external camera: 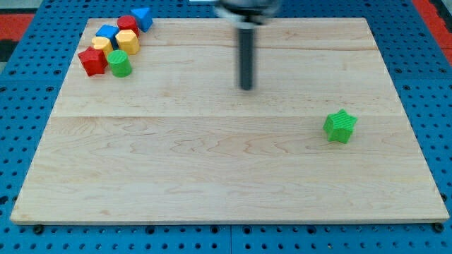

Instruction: Move the green star into the green circle

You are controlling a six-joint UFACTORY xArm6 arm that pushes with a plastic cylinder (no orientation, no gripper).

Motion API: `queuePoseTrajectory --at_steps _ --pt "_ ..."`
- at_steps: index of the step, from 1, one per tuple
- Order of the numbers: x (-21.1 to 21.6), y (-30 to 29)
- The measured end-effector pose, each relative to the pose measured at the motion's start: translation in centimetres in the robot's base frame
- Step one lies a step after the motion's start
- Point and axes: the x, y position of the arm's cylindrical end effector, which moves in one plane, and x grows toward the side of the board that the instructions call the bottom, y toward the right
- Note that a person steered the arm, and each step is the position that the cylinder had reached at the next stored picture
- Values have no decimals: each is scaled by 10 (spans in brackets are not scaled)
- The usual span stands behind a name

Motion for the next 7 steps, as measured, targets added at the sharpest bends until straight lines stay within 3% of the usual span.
queuePoseTrajectory --at_steps 1,2,3,5,7 --pt "29 143" --pt "82 193" --pt "81 121" --pt "130 30" --pt "141 -123"
